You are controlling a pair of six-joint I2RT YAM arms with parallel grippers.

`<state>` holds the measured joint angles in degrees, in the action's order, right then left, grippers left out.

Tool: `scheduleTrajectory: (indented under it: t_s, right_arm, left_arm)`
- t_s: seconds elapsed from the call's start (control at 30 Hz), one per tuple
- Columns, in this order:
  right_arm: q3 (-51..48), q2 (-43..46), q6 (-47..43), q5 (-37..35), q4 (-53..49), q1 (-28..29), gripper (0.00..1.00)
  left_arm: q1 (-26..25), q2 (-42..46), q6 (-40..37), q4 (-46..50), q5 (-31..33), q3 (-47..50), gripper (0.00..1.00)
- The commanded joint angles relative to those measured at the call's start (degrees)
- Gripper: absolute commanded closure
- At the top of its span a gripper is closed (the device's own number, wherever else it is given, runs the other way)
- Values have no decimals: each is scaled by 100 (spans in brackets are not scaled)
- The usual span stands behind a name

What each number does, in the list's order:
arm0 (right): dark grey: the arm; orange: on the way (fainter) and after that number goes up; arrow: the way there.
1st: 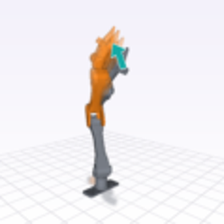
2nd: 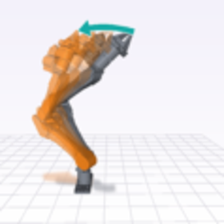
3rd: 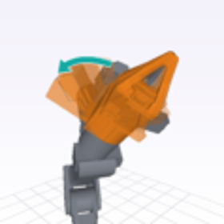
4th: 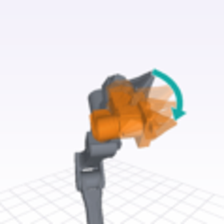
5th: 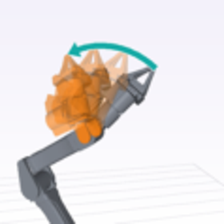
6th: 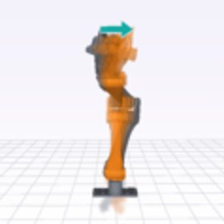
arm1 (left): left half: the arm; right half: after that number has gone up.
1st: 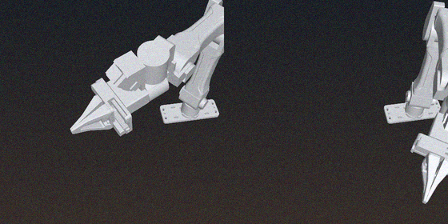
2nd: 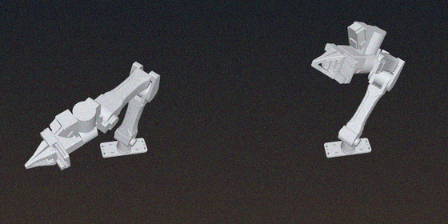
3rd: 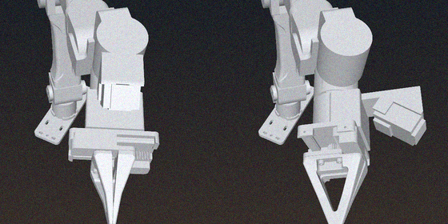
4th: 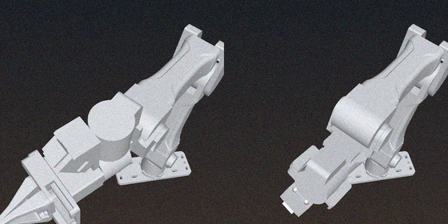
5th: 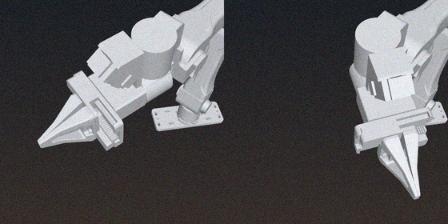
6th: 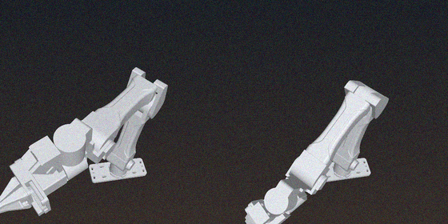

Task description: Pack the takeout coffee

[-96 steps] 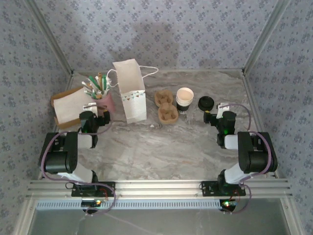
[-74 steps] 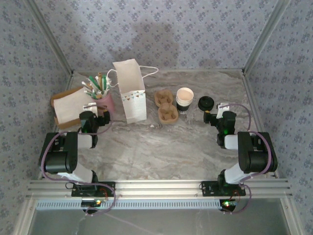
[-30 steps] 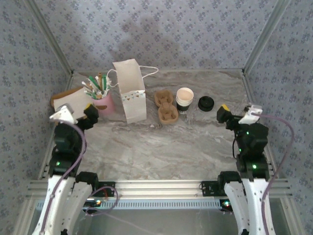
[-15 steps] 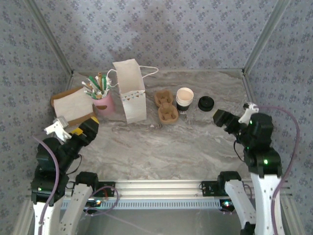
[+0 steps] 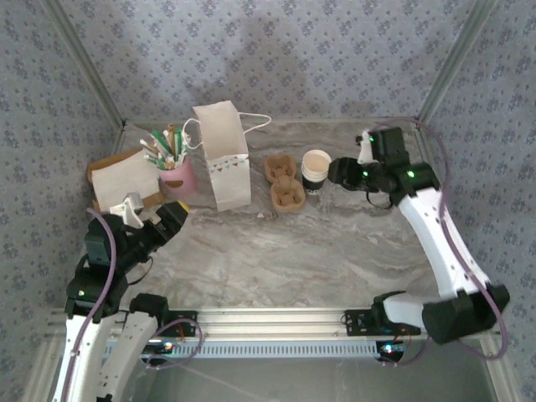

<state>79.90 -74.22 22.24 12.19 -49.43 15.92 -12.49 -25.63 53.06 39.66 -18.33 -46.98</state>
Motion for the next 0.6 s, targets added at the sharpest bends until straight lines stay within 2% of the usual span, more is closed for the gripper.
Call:
scheduleTrajectory:
  t_s: [0.0, 0.1, 0.27, 0.37, 0.57]
  right_arm:
    - [726, -758, -428, -451, -578, 294, 39]
    - [1265, -1439, -602, -706, -774, 474, 44]
    - [2256, -2444, -812, -951, -1160, 646, 52]
    - [2857, -2953, -934, -1046, -1400, 769, 56]
    - [4032, -4007, -1149, -1269, -1952, 883, 62]
  left_arm:
    - [-493, -157, 266, -440, 118, 204, 16]
    - [-1493, -514, 286, -707, 964, 278, 20]
    - [-3252, -1614, 171, -1171, 2334, 50, 25]
    - [-3725, -2402, 87, -1601, 2490, -95, 29]
    - [-3783, -3730, -41, -2463, 2127, -362, 34]
